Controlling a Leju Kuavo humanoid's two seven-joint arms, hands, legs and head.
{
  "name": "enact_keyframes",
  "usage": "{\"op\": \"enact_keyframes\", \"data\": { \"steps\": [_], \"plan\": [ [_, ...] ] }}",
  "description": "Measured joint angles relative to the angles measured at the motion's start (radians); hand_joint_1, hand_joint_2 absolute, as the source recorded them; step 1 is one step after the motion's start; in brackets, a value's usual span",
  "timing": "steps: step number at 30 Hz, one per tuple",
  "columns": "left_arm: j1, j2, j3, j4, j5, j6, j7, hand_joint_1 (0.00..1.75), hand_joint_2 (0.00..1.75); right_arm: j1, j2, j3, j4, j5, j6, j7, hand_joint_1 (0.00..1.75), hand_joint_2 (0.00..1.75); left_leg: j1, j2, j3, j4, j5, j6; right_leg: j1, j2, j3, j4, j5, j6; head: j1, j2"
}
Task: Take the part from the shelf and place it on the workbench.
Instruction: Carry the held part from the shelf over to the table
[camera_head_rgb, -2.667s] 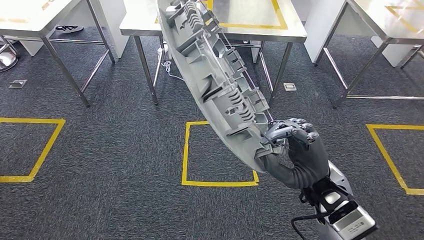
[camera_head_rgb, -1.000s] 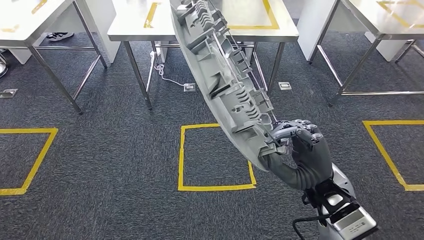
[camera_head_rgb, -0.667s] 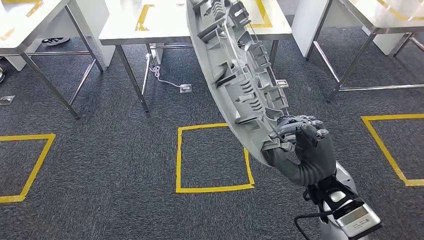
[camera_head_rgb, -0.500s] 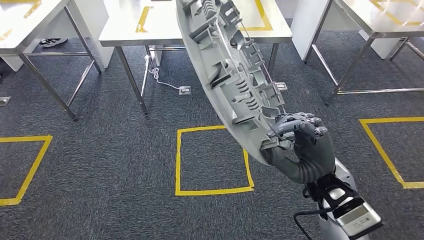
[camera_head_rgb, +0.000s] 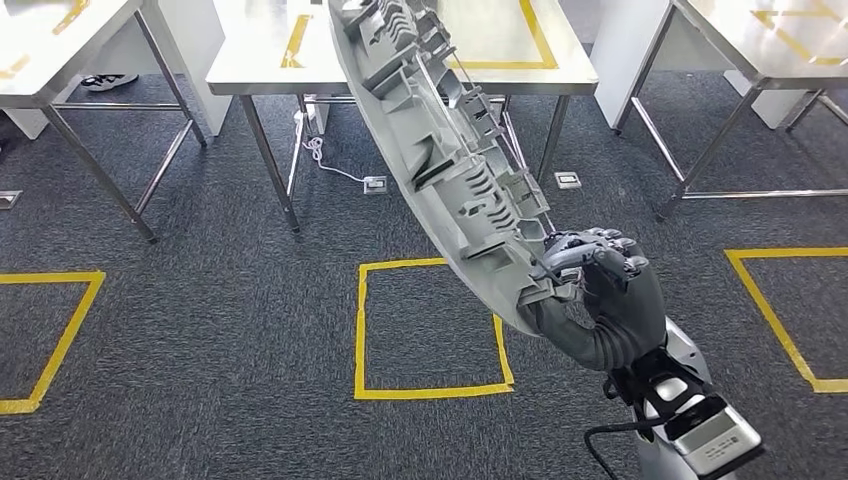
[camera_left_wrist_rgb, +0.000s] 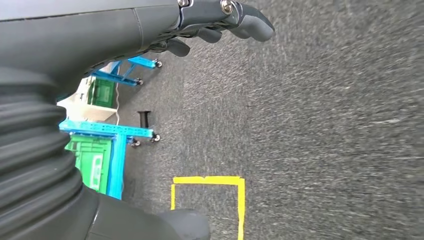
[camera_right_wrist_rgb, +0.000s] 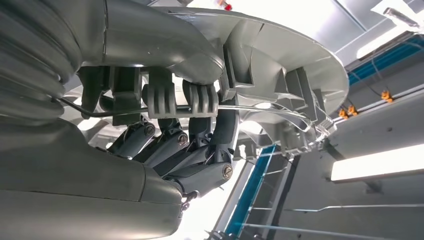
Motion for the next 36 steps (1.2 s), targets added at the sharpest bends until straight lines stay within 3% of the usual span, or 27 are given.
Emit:
{"op": "enact_keyframes", "data": {
  "steps": [3, 5, 8, 9, 10, 11, 13, 14, 16, 18, 20, 21, 23, 24, 25, 26, 28, 30, 32, 34, 36],
  "plan": [
    [-0.001, -0.002, 0.000, 0.000, 0.000, 0.002, 0.000, 0.00, 1.75, -0.002, 0.000, 0.000, 0.000, -0.001, 0.003, 0.000, 1.75, 1.75, 0.001, 0.002, 0.006, -0.005, -0.007, -0.018, 0.002, 0.002, 0.007, -0.016, -0.007, -0.012, 0.000, 0.000],
    [-0.002, -0.002, 0.000, 0.000, 0.000, 0.003, 0.000, 0.00, 1.75, -0.005, 0.000, 0.000, 0.000, -0.001, 0.006, 0.000, 1.75, 1.75, 0.000, 0.002, -0.010, 0.035, -0.029, -0.028, -0.006, 0.002, 0.022, -0.027, -0.008, -0.023, -0.003, 0.000],
    [-0.001, -0.002, 0.001, 0.000, 0.000, 0.004, -0.002, 0.00, 1.75, -0.011, 0.000, 0.000, 0.004, -0.001, 0.012, 0.000, 1.75, 1.75, 0.002, 0.002, -0.116, 0.220, -0.094, -0.038, -0.009, 0.000, 0.040, -0.030, -0.019, -0.033, -0.006, 0.000],
    [0.000, -0.002, 0.001, 0.000, 0.001, 0.004, -0.002, 0.00, 1.75, -0.012, 0.000, 0.000, 0.006, -0.001, 0.013, 0.000, 1.75, 1.75, 0.003, 0.002, -0.147, 0.262, -0.098, -0.040, -0.009, 0.001, 0.044, -0.030, -0.024, -0.033, -0.006, 0.000],
    [0.000, -0.001, 0.002, 0.000, 0.002, 0.004, -0.001, 0.00, 1.75, -0.013, 0.000, 0.000, 0.007, -0.001, 0.014, 0.000, 1.75, 1.75, 0.003, 0.002, -0.162, 0.269, -0.080, -0.041, -0.009, 0.002, 0.050, -0.029, -0.030, -0.032, -0.006, 0.000],
    [0.000, -0.001, 0.003, 0.000, 0.003, 0.004, 0.000, 0.00, 1.75, -0.015, 0.000, 0.000, 0.009, -0.001, 0.016, 0.000, 1.75, 1.75, 0.004, 0.002, -0.158, 0.236, -0.043, -0.041, -0.010, 0.003, 0.058, -0.028, -0.036, -0.030, -0.006, 0.000],
    [0.000, 0.000, 0.005, 0.000, 0.005, 0.004, 0.000, 0.00, 1.75, -0.021, 0.000, 0.000, 0.010, -0.001, 0.020, 0.001, 1.75, 1.75, 0.005, 0.002, -0.110, 0.105, 0.042, -0.041, -0.010, 0.005, 0.075, -0.025, -0.052, -0.021, -0.006, 0.000],
    [-0.001, 0.000, 0.006, 0.000, 0.006, 0.004, -0.001, 0.00, 1.75, -0.027, 0.001, 0.000, 0.011, 0.000, 0.023, 0.001, 1.75, 1.75, 0.005, 0.002, -0.086, 0.049, 0.065, -0.036, -0.009, 0.006, 0.080, -0.023, -0.059, -0.016, -0.007, 0.000],
    [-0.003, -0.001, 0.007, 0.000, 0.009, 0.004, -0.005, 0.00, 1.75, -0.040, 0.001, 0.000, 0.013, 0.001, 0.029, 0.002, 1.75, 1.75, 0.002, 0.000, -0.066, 0.007, 0.067, -0.022, -0.006, 0.008, 0.082, -0.021, -0.068, -0.005, -0.007, 0.000],
    [-0.004, 0.000, 0.008, 0.000, 0.012, 0.004, -0.004, 0.00, 1.75, -0.048, 0.002, 0.000, 0.014, 0.002, 0.031, 0.002, 1.75, 1.75, 0.001, 0.000, -0.064, 0.004, 0.062, -0.006, -0.007, 0.008, 0.085, -0.023, -0.073, 0.006, -0.007, 0.000],
    [-0.004, 0.000, 0.009, -0.001, 0.014, 0.004, 0.008, 0.00, 1.75, -0.054, 0.002, 0.001, 0.014, 0.003, 0.031, 0.002, 1.75, 1.75, 0.003, 0.000, -0.056, 0.001, 0.058, 0.008, -0.010, 0.005, 0.074, 0.012, -0.093, 0.017, -0.006, 0.000],
    [-0.005, -0.001, 0.009, -0.001, 0.014, 0.004, 0.014, 0.00, 1.75, -0.056, 0.002, 0.001, 0.015, 0.003, 0.032, 0.002, 1.75, 1.75, 0.005, 0.000, -0.053, 0.000, 0.055, 0.014, -0.011, 0.003, 0.050, 0.060, -0.114, 0.021, -0.005, 0.000],
    [-0.005, -0.002, 0.011, -0.001, 0.014, 0.004, 0.018, 0.00, 1.75, -0.058, 0.002, 0.001, 0.017, 0.004, 0.032, 0.002, 1.75, 1.75, 0.004, 0.000, -0.047, 0.000, 0.047, 0.019, -0.012, 0.002, -0.034, 0.202, -0.167, 0.027, -0.004, 0.000],
    [-0.005, -0.002, 0.012, -0.001, 0.014, 0.004, 0.018, 0.00, 1.75, -0.058, 0.002, 0.001, 0.019, 0.004, 0.032, 0.002, 1.75, 1.75, 0.003, 0.000, -0.044, 0.000, 0.043, 0.020, -0.012, 0.002, -0.073, 0.257, -0.177, 0.028, -0.004, 0.000],
    [-0.005, -0.002, 0.014, -0.001, 0.014, 0.003, 0.018, 0.00, 1.75, -0.058, 0.002, 0.002, 0.021, 0.004, 0.033, 0.002, 1.75, 1.75, 0.003, 0.000, -0.039, 0.000, 0.038, 0.021, -0.012, 0.002, -0.097, 0.278, -0.166, 0.027, -0.003, 0.000],
    [-0.004, -0.002, 0.015, -0.001, 0.014, 0.002, 0.019, 0.00, 1.75, -0.058, 0.002, 0.002, 0.023, 0.005, 0.033, 0.002, 1.75, 1.75, 0.002, -0.001, -0.032, 0.000, 0.033, 0.020, -0.012, 0.002, -0.098, 0.257, -0.134, 0.024, -0.003, 0.000],
    [-0.004, -0.003, 0.016, 0.000, 0.013, -0.001, 0.019, 0.00, 1.75, -0.060, 0.002, 0.002, 0.024, 0.007, 0.033, 0.002, 1.75, 1.75, 0.001, -0.003, -0.015, -0.001, 0.022, 0.016, -0.008, 0.002, -0.051, 0.122, -0.040, 0.011, -0.004, 0.000],
    [-0.005, -0.005, 0.016, 0.000, 0.013, -0.002, 0.019, 0.00, 1.75, -0.062, 0.002, 0.002, 0.024, 0.011, 0.034, 0.002, 1.75, 1.75, -0.001, -0.004, -0.004, -0.001, 0.011, 0.008, 0.000, 0.000, -0.005, 0.011, 0.005, -0.004, -0.004, 0.000],
    [-0.005, -0.007, 0.016, 0.000, 0.013, -0.003, 0.018, 0.00, 1.75, -0.062, 0.003, 0.002, 0.024, 0.015, 0.033, 0.002, 1.75, 1.75, -0.001, -0.003, 0.000, -0.004, 0.005, -0.004, 0.006, 0.001, 0.005, -0.013, -0.001, -0.012, -0.004, 0.000],
    [-0.006, -0.007, 0.016, 0.000, 0.013, -0.004, 0.020, 0.00, 1.75, -0.062, 0.004, 0.002, 0.024, 0.019, 0.033, 0.002, 1.75, 1.75, -0.002, -0.001, 0.006, -0.005, -0.002, -0.016, 0.002, 0.004, 0.017, -0.024, -0.002, -0.019, -0.004, 0.000],
    [-0.008, -0.008, 0.016, -0.001, 0.013, -0.004, 0.022, 0.00, 1.75, -0.061, 0.006, 0.002, 0.024, 0.021, 0.033, 0.002, 1.75, 1.75, -0.003, 0.000, -0.017, 0.053, -0.031, -0.026, -0.005, 0.002, 0.037, -0.039, -0.004, -0.027, -0.007, 0.000]
  ]
}}
